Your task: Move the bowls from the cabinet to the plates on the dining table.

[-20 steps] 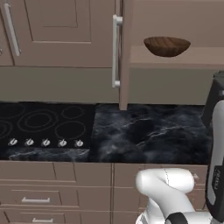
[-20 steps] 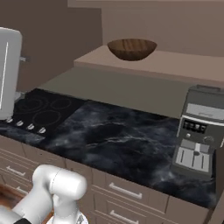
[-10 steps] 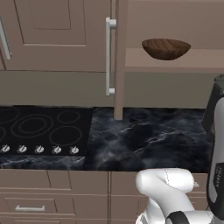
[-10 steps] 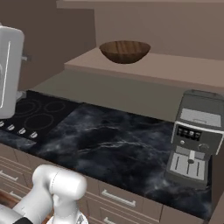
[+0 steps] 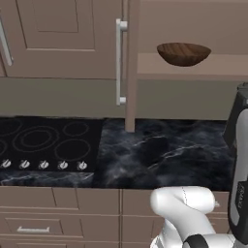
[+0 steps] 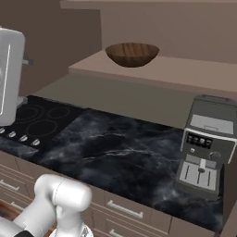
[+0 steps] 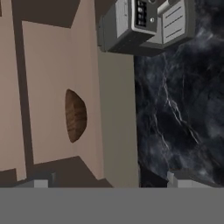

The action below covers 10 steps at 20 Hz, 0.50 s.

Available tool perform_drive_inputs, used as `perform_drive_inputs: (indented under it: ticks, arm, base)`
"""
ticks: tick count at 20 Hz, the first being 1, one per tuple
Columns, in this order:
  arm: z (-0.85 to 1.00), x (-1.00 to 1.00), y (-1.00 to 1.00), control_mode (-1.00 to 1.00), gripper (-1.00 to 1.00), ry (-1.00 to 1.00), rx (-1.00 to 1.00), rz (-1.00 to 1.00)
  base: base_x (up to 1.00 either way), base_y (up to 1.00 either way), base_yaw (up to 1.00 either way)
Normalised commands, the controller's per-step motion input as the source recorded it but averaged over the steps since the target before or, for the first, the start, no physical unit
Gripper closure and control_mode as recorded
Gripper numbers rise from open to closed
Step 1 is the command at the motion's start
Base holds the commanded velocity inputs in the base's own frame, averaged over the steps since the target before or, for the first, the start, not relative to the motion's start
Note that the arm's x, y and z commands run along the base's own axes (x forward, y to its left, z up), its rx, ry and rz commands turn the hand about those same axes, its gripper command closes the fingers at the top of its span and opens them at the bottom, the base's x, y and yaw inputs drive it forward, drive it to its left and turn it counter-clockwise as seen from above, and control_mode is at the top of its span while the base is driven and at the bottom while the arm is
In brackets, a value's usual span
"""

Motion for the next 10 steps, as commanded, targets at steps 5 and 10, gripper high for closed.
perform_drive_inputs:
  ticks: [5,10]
  arm:
    - [0.0,0.0,0.0,1.0,-1.0,0.0,0.0,0.0]
    - [0.0,0.0,0.0,1.0,-1.0,0.0,0.0,0.0]
  base:
    - [-0.29,-0.83,0.01]
    - [-0.79,-0.43,0.08]
